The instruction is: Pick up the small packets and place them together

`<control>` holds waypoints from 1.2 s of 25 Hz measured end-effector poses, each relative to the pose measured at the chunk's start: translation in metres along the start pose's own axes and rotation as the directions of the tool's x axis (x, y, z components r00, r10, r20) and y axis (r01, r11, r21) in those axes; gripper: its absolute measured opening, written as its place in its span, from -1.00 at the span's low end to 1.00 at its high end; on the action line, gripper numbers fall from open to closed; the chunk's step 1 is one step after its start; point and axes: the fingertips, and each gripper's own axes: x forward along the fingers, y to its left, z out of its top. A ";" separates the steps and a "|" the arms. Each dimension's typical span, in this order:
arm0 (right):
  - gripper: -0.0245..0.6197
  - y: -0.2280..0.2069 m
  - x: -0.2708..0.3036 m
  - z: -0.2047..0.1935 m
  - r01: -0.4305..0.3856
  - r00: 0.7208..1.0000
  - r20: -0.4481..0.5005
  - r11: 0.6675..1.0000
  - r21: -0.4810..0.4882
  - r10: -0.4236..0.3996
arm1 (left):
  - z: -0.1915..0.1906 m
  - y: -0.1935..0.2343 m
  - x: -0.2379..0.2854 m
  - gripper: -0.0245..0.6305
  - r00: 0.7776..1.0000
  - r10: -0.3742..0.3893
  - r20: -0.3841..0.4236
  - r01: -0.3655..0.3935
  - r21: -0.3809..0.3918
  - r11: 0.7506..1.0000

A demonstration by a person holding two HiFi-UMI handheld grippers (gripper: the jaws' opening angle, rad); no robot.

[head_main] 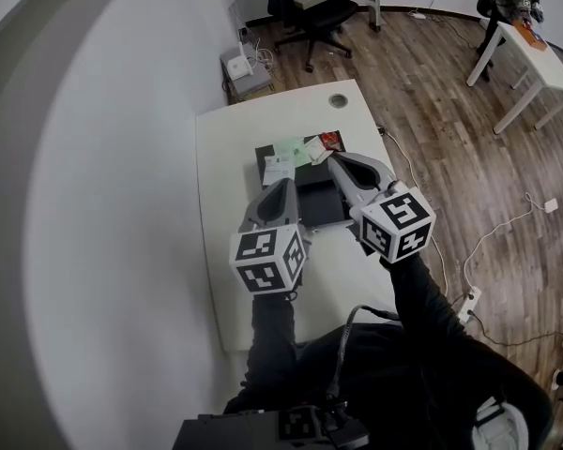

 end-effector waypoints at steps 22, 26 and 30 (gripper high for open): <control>-0.92 0.007 -0.018 0.020 0.012 0.998 0.068 0.997 -0.074 -0.007 | 0.016 -0.024 -0.013 -0.93 0.998 -0.019 0.061 0.015 0.061 0.998; -0.92 0.006 -0.020 0.019 0.019 0.997 0.072 0.998 -0.067 -0.014 | 0.016 -0.026 -0.014 -0.93 0.998 -0.022 0.062 0.018 0.059 0.998; -0.92 0.005 -0.019 0.019 0.019 0.997 0.073 0.998 -0.065 -0.014 | 0.016 -0.026 -0.013 -0.93 0.998 -0.026 0.064 0.022 0.056 0.998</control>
